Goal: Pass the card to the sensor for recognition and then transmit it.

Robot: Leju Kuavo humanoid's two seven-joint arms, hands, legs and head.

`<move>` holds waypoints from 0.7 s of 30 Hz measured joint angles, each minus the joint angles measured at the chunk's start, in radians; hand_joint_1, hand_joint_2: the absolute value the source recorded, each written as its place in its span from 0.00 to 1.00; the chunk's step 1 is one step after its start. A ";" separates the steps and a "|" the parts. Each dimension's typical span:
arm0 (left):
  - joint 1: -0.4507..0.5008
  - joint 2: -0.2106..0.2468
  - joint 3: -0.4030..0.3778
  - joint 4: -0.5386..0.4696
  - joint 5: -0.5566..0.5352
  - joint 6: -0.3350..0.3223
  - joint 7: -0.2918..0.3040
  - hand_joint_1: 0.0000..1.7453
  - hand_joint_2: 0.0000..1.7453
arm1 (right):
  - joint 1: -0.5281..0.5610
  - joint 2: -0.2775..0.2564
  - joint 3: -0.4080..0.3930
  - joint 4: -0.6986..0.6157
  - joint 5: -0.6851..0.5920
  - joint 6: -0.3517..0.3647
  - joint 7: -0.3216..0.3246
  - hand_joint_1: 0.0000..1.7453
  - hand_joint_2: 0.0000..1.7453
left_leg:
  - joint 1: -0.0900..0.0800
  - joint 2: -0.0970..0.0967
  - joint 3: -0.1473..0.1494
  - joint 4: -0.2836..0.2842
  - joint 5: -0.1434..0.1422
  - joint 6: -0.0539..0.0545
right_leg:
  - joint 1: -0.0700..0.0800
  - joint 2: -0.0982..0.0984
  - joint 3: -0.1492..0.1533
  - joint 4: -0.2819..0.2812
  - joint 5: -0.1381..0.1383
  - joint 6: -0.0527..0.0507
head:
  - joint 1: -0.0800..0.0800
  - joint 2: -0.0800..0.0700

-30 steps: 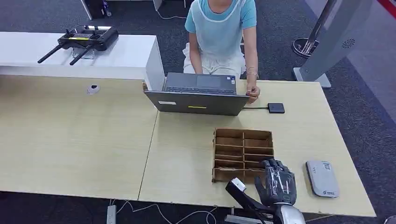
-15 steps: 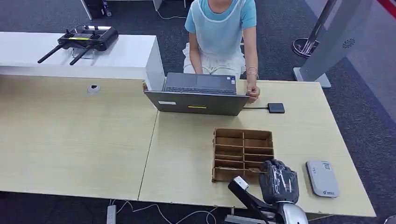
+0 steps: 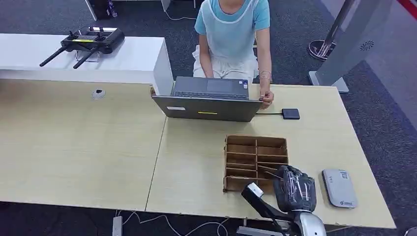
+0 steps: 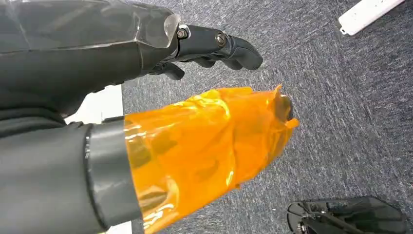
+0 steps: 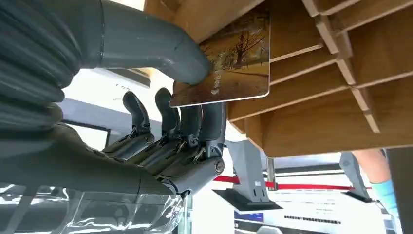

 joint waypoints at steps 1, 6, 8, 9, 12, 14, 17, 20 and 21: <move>0.000 0.000 0.000 0.000 0.000 0.000 0.000 0.00 0.00 | 0.000 0.002 -0.003 -0.001 -0.017 0.000 -0.011 0.82 1.00 | 0.000 0.000 0.000 0.000 0.000 0.000 | 0.000 0.000 0.000 0.000 0.000 0.000 | 0.000 0.000; 0.000 0.000 0.000 0.000 0.002 0.000 -0.012 0.00 0.00 | 0.000 0.018 -0.023 -0.014 -0.185 0.003 -0.107 0.85 1.00 | 0.000 0.000 0.000 0.000 0.000 0.000 | 0.000 0.000 0.000 0.000 0.000 0.000 | 0.000 0.000; 0.000 0.000 0.000 0.000 0.003 0.000 -0.014 0.00 0.00 | 0.001 0.022 -0.032 -0.021 -0.233 0.008 -0.138 0.85 1.00 | 0.000 0.000 0.000 0.000 0.000 0.000 | 0.000 0.000 0.000 0.000 0.000 0.000 | 0.000 0.000; 0.000 0.000 0.000 0.000 0.003 0.000 -0.015 0.00 0.00 | 0.001 0.023 -0.039 -0.026 -0.258 0.012 -0.155 0.84 1.00 | 0.000 0.000 0.000 0.000 0.000 0.000 | 0.000 0.000 0.000 0.000 0.000 0.000 | 0.000 0.000; 0.000 0.003 0.000 0.000 0.003 0.001 -0.018 0.00 0.00 | 0.005 0.028 -0.052 -0.047 -0.337 0.023 -0.205 0.89 1.00 | 0.000 0.000 0.000 0.000 0.000 0.000 | 0.000 0.000 0.000 0.000 0.000 0.000 | 0.000 0.000; 0.000 0.004 0.000 0.000 0.005 0.001 -0.018 0.00 0.00 | 0.007 0.031 -0.061 -0.063 -0.370 0.026 -0.225 0.90 1.00 | 0.000 0.000 0.000 0.000 0.000 0.000 | 0.000 0.000 0.000 0.000 0.000 0.000 | 0.000 0.000; 0.000 0.005 0.000 0.000 0.005 0.002 -0.018 0.00 0.00 | 0.010 0.033 -0.071 -0.083 -0.404 0.034 -0.246 0.97 1.00 | 0.000 0.000 0.000 0.000 0.000 0.000 | 0.000 0.000 0.000 0.000 0.000 0.000 | 0.000 0.000; 0.000 0.005 0.000 0.000 0.004 0.003 -0.018 0.00 0.00 | 0.014 0.036 -0.084 -0.100 -0.437 0.038 -0.273 0.97 1.00 | 0.000 0.000 0.000 0.000 0.000 0.000 | 0.000 0.000 0.000 0.000 0.000 0.000 | 0.000 0.000; 0.000 0.005 0.000 0.000 0.004 0.003 -0.018 0.00 0.00 | 0.015 0.037 -0.089 -0.106 -0.445 0.037 -0.278 0.97 1.00 | 0.000 0.000 0.000 0.000 0.000 0.000 | 0.000 0.000 0.000 0.000 0.000 0.000 | 0.000 0.000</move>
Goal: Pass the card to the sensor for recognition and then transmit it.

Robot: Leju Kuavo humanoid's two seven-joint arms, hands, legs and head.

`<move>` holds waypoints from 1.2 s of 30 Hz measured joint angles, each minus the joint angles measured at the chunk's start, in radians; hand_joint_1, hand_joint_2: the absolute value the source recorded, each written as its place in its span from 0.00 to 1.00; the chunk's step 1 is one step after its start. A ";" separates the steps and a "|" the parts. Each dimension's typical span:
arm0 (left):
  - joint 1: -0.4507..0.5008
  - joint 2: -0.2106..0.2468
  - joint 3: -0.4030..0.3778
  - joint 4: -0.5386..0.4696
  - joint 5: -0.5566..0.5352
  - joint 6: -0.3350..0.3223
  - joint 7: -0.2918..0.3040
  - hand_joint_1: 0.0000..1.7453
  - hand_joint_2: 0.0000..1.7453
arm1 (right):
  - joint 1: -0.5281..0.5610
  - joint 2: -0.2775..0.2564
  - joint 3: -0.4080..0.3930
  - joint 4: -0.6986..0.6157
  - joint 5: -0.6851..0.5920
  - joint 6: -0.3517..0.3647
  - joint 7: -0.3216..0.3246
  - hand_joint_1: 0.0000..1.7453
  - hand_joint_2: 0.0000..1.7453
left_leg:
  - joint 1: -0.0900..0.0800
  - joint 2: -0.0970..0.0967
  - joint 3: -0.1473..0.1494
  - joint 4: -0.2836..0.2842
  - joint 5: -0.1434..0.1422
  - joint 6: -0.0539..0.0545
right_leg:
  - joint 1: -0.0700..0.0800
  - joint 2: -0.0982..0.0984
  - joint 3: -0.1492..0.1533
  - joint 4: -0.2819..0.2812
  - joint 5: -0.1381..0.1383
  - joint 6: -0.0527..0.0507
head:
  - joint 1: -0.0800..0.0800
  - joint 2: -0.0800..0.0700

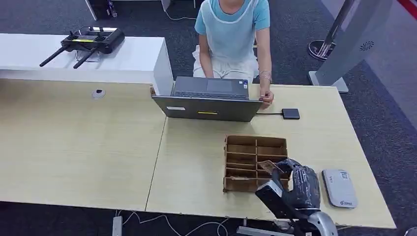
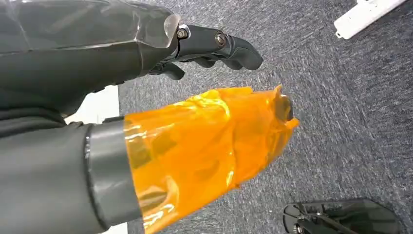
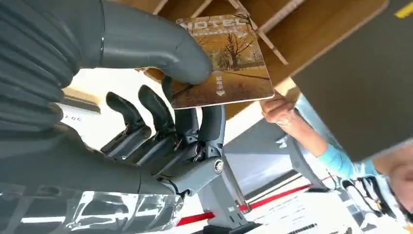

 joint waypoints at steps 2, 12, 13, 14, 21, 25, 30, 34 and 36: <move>0.000 0.000 0.000 0.000 -0.001 0.000 0.000 0.00 0.00 | 0.001 0.001 -0.005 -0.007 -0.007 0.000 -0.005 0.98 1.00 | 0.000 0.000 0.000 0.000 0.000 0.000 | 0.000 0.000 0.000 0.000 0.000 0.000 | 0.000 0.000; 0.000 0.001 0.000 0.000 -0.004 0.006 0.000 0.00 0.00 | 0.008 0.009 -0.036 -0.039 -0.043 0.000 -0.037 1.00 1.00 | 0.000 0.000 0.000 0.000 0.000 0.000 | 0.000 0.000 0.000 0.000 0.000 0.000 | 0.000 0.000; 0.000 0.001 0.000 0.000 -0.004 0.006 0.000 0.00 0.00 | 0.009 0.010 -0.040 -0.040 -0.045 0.000 -0.037 1.00 1.00 | 0.000 0.000 0.000 0.000 0.000 0.000 | 0.000 0.000 0.000 0.000 0.000 0.000 | 0.000 0.000; 0.000 0.001 0.000 0.000 -0.004 0.006 0.000 0.00 0.00 | 0.009 0.010 -0.043 -0.042 -0.045 0.000 -0.037 1.00 1.00 | 0.000 0.000 0.000 0.000 0.000 0.000 | 0.000 0.000 0.000 0.000 0.000 0.000 | 0.000 0.000; 0.000 0.001 0.000 0.000 -0.016 0.006 0.000 0.00 0.00 | 0.010 0.011 -0.054 -0.055 -0.048 -0.001 -0.052 1.00 1.00 | 0.000 0.000 0.000 0.000 0.000 0.000 | 0.000 0.000 0.000 0.000 0.000 0.000 | 0.000 0.000; 0.000 0.002 0.000 0.000 -0.027 0.006 -0.002 0.00 0.00 | 0.003 0.011 -0.056 -0.079 -0.040 -0.001 -0.055 1.00 1.00 | 0.000 0.000 0.000 0.000 0.000 0.000 | 0.000 0.000 0.000 0.000 0.000 0.000 | 0.000 0.000; 0.000 0.004 0.000 0.000 -0.053 0.006 -0.011 0.00 0.00 | -0.035 -0.007 -0.056 -0.113 0.001 -0.003 -0.038 1.00 1.00 | 0.000 0.000 0.000 0.000 0.000 0.000 | 0.000 0.000 0.000 0.000 0.000 0.000 | 0.000 0.000; -0.001 0.007 0.000 0.000 -0.063 0.006 -0.013 0.00 0.00 | -0.074 -0.030 -0.056 -0.131 0.012 -0.002 -0.022 1.00 1.00 | 0.000 0.000 0.000 0.000 0.000 0.000 | 0.000 0.000 0.000 0.000 0.000 0.000 | 0.000 0.000; -0.001 0.009 0.000 0.000 -0.075 0.006 -0.015 0.00 0.00 | -0.101 -0.053 -0.055 -0.135 0.027 0.000 0.000 1.00 1.00 | 0.000 0.000 0.000 0.000 0.000 0.000 | 0.000 0.001 0.000 0.000 0.001 0.000 | 0.000 0.000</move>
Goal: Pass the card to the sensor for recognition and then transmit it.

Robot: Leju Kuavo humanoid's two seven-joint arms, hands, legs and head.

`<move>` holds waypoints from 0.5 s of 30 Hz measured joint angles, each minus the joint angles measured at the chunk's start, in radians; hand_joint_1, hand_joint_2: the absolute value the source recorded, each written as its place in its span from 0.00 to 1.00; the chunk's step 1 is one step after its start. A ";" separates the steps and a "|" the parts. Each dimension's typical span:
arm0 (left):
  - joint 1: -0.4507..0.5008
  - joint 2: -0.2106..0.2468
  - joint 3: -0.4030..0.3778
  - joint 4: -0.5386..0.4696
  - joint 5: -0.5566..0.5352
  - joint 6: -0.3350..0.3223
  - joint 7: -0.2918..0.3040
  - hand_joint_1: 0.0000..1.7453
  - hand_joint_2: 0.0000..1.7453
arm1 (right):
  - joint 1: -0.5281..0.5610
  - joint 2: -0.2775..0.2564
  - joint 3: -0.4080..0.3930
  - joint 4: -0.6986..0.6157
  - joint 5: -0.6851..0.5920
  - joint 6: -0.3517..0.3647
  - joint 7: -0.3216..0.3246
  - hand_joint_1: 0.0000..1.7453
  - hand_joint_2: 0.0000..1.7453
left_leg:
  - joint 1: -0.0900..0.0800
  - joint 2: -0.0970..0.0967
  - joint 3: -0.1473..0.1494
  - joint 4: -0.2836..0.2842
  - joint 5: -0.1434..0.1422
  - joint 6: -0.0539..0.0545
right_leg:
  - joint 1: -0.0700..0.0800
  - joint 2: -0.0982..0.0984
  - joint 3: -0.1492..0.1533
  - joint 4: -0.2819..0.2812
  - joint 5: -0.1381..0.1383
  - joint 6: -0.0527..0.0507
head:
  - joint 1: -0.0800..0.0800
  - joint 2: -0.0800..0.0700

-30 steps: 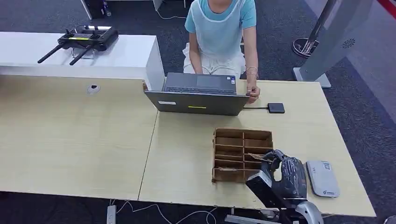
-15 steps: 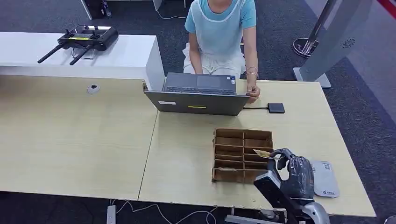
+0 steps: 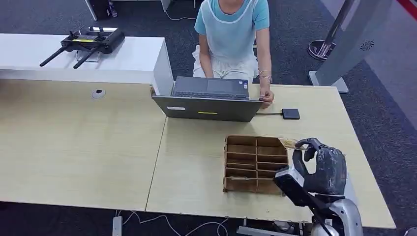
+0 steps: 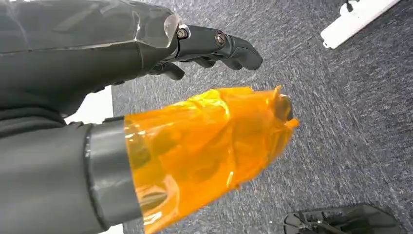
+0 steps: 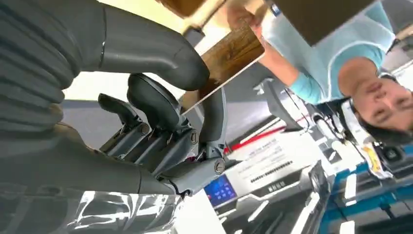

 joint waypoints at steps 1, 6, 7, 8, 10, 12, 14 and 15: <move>0.000 0.001 0.000 0.000 -0.004 0.000 -0.002 0.00 0.00 | -0.018 -0.013 0.001 0.000 0.005 0.005 0.011 1.00 1.00 | 0.000 0.000 0.000 0.000 0.000 0.000 | 0.000 0.000 0.000 0.000 0.000 0.000 | 0.000 0.000; -0.001 0.004 0.000 0.000 -0.033 -0.002 -0.008 0.00 0.00 | -0.140 -0.096 0.001 0.006 0.003 0.054 0.051 1.00 1.00 | 0.000 0.001 0.000 0.000 0.000 0.000 | 0.000 0.000 0.000 0.000 0.001 0.000 | 0.000 0.000; -0.001 0.005 0.000 0.000 -0.038 -0.002 -0.009 0.00 0.00 | -0.166 -0.111 0.001 0.009 0.000 0.064 0.056 1.00 1.00 | 0.000 0.001 0.000 0.000 0.000 0.000 | 0.000 0.000 0.000 0.000 0.001 0.000 | 0.000 0.000; -0.002 0.005 0.000 0.000 -0.041 -0.002 -0.010 0.00 0.00 | -0.191 -0.121 0.001 0.011 -0.003 0.074 0.061 1.00 1.00 | 0.000 0.001 0.000 0.000 0.000 0.000 | 0.000 0.000 0.000 0.000 0.001 0.000 | 0.000 0.000; -0.002 0.008 0.000 0.000 -0.055 -0.003 -0.012 0.00 0.00 | -0.249 -0.145 0.001 0.023 -0.006 0.105 0.074 1.00 1.00 | 0.000 0.001 0.000 0.001 0.001 0.000 | 0.000 0.000 0.000 0.000 0.002 0.000 | 0.000 0.000; -0.003 0.010 0.000 0.000 -0.062 -0.004 -0.017 0.00 0.00 | -0.313 -0.172 0.001 0.045 -0.016 0.135 0.085 1.00 1.00 | 0.000 0.001 0.000 0.001 0.001 0.000 | 0.000 0.000 0.000 0.000 0.002 0.000 | 0.000 0.000; -0.003 0.011 0.000 0.000 -0.074 -0.008 -0.018 0.00 0.00 | -0.381 -0.195 0.003 0.077 -0.025 0.159 0.101 1.00 1.00 | 0.000 0.001 0.000 0.001 0.001 0.000 | 0.000 0.000 0.000 0.000 0.002 0.000 | 0.000 0.000; -0.003 0.011 0.000 0.000 -0.076 -0.009 -0.019 0.00 0.00 | -0.411 -0.202 0.004 0.088 -0.026 0.165 0.103 1.00 1.00 | 0.000 0.001 0.000 0.001 0.001 0.000 | 0.000 0.000 0.000 0.000 0.002 0.000 | 0.000 0.000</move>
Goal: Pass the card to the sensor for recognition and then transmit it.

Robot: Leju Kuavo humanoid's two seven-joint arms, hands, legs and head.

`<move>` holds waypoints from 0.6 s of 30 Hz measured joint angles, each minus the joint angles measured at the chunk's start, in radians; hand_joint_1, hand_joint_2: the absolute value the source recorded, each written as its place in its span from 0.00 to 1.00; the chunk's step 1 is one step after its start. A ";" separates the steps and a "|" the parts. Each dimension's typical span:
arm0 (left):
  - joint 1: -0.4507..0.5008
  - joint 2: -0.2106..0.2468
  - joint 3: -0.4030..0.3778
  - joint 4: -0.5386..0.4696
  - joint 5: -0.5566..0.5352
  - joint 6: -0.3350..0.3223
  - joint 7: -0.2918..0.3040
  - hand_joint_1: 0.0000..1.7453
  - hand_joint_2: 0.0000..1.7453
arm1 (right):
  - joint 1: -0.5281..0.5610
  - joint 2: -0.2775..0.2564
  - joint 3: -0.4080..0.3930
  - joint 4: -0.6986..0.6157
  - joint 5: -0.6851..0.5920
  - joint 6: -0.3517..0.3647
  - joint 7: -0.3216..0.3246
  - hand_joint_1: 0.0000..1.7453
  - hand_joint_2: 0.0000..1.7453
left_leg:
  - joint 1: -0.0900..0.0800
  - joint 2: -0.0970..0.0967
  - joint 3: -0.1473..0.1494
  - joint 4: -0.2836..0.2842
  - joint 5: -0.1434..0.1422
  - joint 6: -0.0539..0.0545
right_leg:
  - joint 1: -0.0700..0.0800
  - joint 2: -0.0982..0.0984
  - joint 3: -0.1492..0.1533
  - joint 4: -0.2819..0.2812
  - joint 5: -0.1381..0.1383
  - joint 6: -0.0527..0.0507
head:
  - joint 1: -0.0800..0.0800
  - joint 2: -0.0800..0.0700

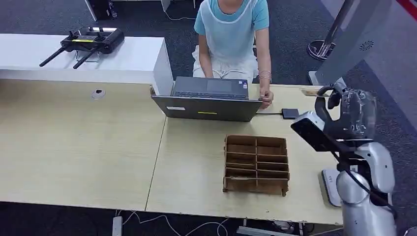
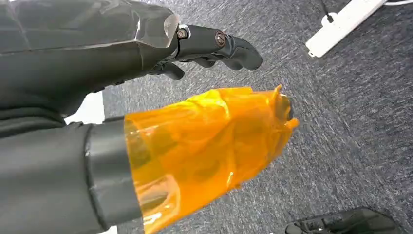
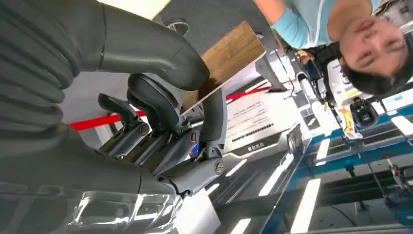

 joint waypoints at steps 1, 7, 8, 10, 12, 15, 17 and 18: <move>0.000 0.001 0.000 0.000 -0.003 0.000 0.000 0.00 0.00 | -0.029 -0.011 0.003 0.017 -0.004 0.006 0.005 1.00 1.00 | 0.000 0.000 0.000 0.000 0.000 0.000 | 0.000 0.000 0.000 0.000 0.000 0.000 | 0.000 0.000; -0.001 0.005 0.000 0.000 -0.028 -0.001 -0.009 0.00 0.00 | -0.157 -0.031 0.025 0.101 -0.010 0.048 0.034 1.00 1.00 | 0.000 0.000 -0.001 0.000 0.000 0.000 | 0.000 0.000 0.000 0.000 0.000 0.000 | 0.000 0.000; -0.002 0.006 0.000 0.000 -0.034 -0.001 -0.010 0.00 0.00 | -0.184 -0.032 0.031 0.122 -0.011 0.061 0.038 1.00 1.00 | 0.000 0.000 0.000 0.000 0.000 0.000 | 0.000 0.000 0.000 0.000 0.000 0.000 | 0.000 0.000; -0.004 0.006 0.000 0.000 -0.041 -0.002 -0.014 0.00 0.00 | -0.241 -0.032 0.048 0.178 -0.011 0.089 0.047 1.00 1.00 | 0.000 0.000 0.000 0.000 0.000 0.000 | 0.000 0.000 0.000 0.001 0.000 0.000 | 0.001 0.000; -0.004 0.007 0.000 0.000 -0.055 -0.003 -0.015 0.00 0.00 | -0.303 -0.032 0.077 0.250 -0.014 0.105 0.050 1.00 1.00 | 0.000 0.000 0.000 0.000 0.001 0.000 | 0.000 0.000 0.000 0.001 0.000 0.000 | 0.000 0.000; -0.008 0.009 0.000 0.000 -0.072 -0.010 -0.016 0.00 0.00 | -0.402 -0.029 0.132 0.370 -0.026 0.110 0.063 1.00 1.00 | 0.000 -0.001 -0.001 0.000 0.002 0.000 | 0.000 0.000 0.000 0.001 0.001 0.000 | 0.001 0.000; -0.010 0.011 0.000 0.000 -0.081 -0.011 -0.018 0.00 0.00 | -0.454 -0.017 0.164 0.436 -0.034 0.107 0.073 1.00 1.00 | 0.000 -0.001 -0.001 0.000 0.002 0.000 | 0.000 0.000 0.000 0.001 0.001 0.000 | 0.001 0.000; -0.011 0.011 0.000 0.000 -0.084 -0.011 -0.018 0.00 0.00 | -0.470 -0.009 0.176 0.459 -0.035 0.106 0.078 1.00 1.00 | 0.000 -0.001 -0.001 0.000 0.002 0.000 | 0.000 -0.001 0.000 0.001 0.001 0.000 | 0.000 0.000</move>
